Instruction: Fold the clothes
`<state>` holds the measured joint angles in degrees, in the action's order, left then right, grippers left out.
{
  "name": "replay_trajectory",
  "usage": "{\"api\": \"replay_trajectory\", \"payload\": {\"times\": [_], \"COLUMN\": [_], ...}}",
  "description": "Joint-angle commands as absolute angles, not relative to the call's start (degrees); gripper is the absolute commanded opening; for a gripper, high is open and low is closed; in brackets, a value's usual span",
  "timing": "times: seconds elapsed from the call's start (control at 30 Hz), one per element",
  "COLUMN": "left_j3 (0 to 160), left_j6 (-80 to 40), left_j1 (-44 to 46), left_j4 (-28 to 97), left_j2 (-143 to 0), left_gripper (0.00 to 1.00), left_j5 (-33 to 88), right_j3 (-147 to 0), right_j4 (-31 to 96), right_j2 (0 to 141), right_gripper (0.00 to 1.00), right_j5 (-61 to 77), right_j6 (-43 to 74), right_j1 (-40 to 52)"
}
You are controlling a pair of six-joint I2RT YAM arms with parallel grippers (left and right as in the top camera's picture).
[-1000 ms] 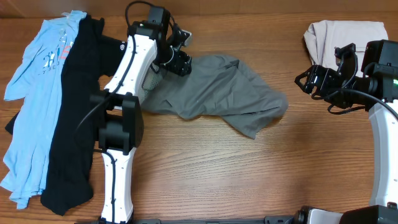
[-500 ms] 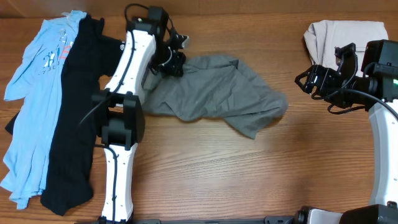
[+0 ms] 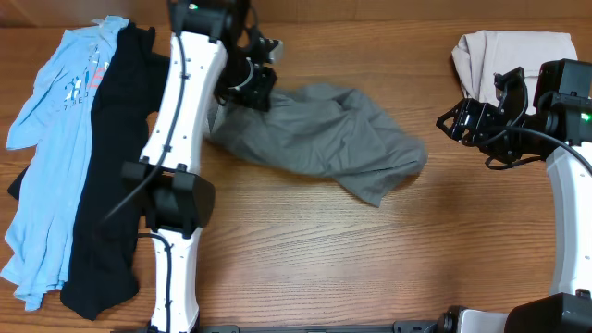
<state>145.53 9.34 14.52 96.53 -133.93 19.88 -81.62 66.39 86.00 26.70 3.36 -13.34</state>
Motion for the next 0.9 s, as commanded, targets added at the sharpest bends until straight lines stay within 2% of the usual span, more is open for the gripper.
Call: {"api": "replay_trajectory", "payload": {"times": [0.0,0.33,0.63,0.67,0.73,0.77,0.87], "left_j3": [145.36,144.68,137.19,136.31,135.52,135.57,137.58], "left_j6": [8.29,5.45,-3.29,-3.75,-4.86,-5.72,-7.55], "left_j1": [19.44,31.31,42.30,43.29,44.40,44.42,43.24], "left_j4": [96.84,96.84,96.84,96.84,96.82,96.75,96.82], "left_j2": [-132.92,-130.72,-130.72,-130.72,-130.72,-130.72,-130.50], "left_gripper": [0.04,0.04,0.04,0.11,0.41,0.52,0.65], "left_j5": [19.86,16.10,19.11,19.09,18.76,18.06,16.56], "right_j3": [-81.58,-82.78,-92.05,-92.95,-94.74,-95.57,-96.95], "right_j4": [66.67,66.30,68.38,68.53,69.04,69.41,70.22], "right_j2": [85.86,85.84,85.84,85.84,85.84,85.84,85.84], "right_gripper": [0.89,0.89,0.89,0.89,0.89,0.89,0.89], "right_j5": [26.65,28.69,31.90,32.10,32.91,33.45,33.78], "right_j6": [2.96,2.96,2.96,2.96,2.98,2.98,2.98], "right_j1": [-13.08,-13.96,-19.40,-19.88,-20.84,-21.26,-21.74]}}
